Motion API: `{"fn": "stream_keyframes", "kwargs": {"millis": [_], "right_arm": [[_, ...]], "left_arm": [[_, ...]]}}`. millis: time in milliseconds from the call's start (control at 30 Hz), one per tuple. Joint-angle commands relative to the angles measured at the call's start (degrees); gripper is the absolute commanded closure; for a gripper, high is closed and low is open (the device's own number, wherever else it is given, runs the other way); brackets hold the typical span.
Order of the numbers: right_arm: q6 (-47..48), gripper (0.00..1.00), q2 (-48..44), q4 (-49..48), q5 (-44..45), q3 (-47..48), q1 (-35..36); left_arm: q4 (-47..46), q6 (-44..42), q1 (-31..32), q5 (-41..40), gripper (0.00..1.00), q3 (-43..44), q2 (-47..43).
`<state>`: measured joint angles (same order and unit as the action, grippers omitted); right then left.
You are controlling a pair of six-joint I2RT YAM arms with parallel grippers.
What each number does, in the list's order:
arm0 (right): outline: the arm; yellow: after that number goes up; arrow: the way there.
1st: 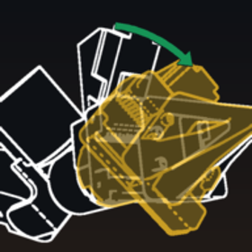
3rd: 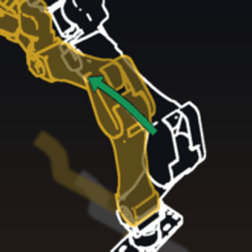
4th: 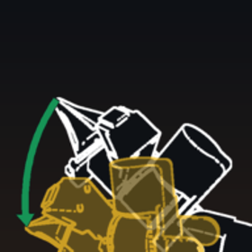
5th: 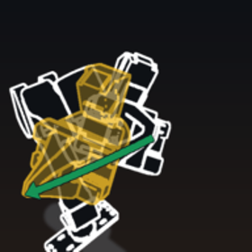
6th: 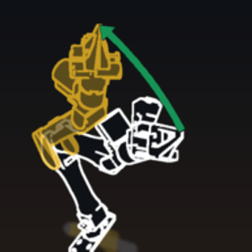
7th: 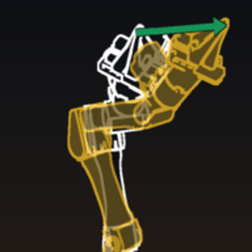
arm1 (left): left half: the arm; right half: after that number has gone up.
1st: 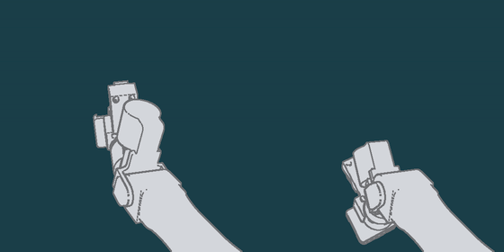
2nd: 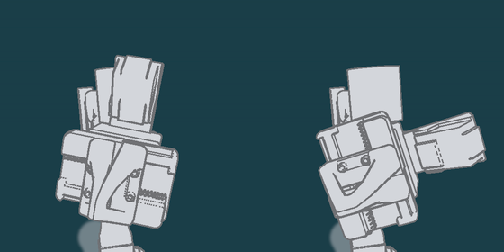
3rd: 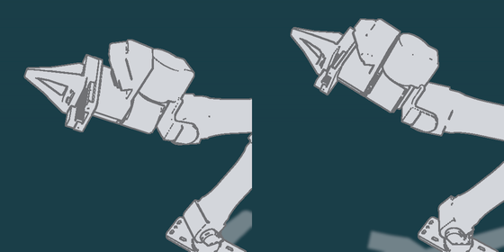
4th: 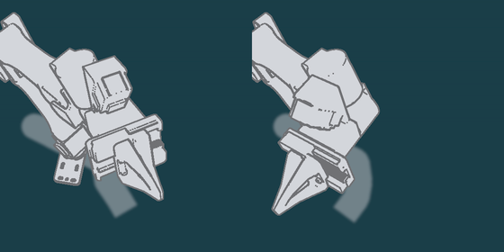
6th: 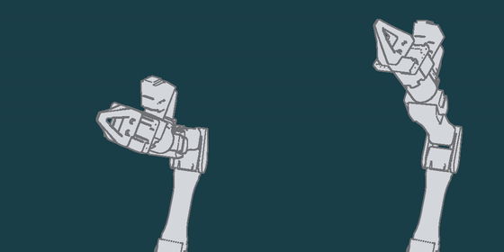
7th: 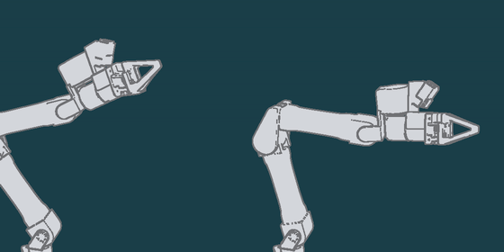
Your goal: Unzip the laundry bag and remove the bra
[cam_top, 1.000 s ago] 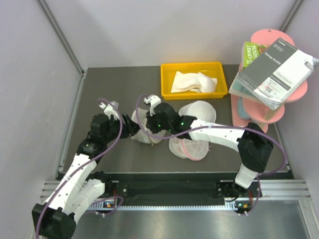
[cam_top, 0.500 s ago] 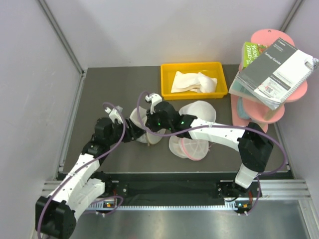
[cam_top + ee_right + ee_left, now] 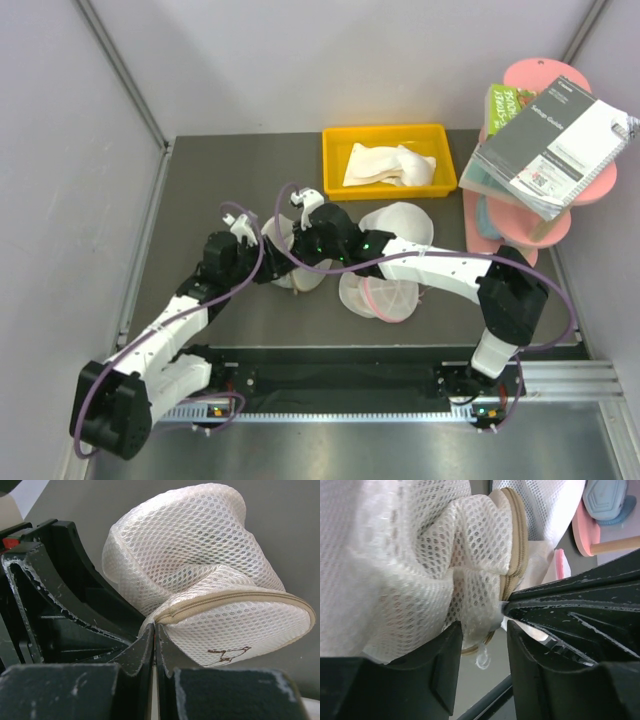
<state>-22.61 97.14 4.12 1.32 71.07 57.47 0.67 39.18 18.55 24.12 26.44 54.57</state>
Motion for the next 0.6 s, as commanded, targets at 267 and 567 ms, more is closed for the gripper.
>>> {"fn": "stream_keyframes", "kwargs": {"millis": [267,567], "right_arm": [[-0.07,1.00,-4.85,-1.84,-2.73,2.41,-0.96],[3.71,0.61,-14.24,5.27,4.28,3.03,-2.89]], "left_arm": [[-8.92,3.88,1.58,-0.48,1.00,1.69,3.78],[-12.17,10.73,1.67,-3.28,1.00,10.99,6.08]]}}
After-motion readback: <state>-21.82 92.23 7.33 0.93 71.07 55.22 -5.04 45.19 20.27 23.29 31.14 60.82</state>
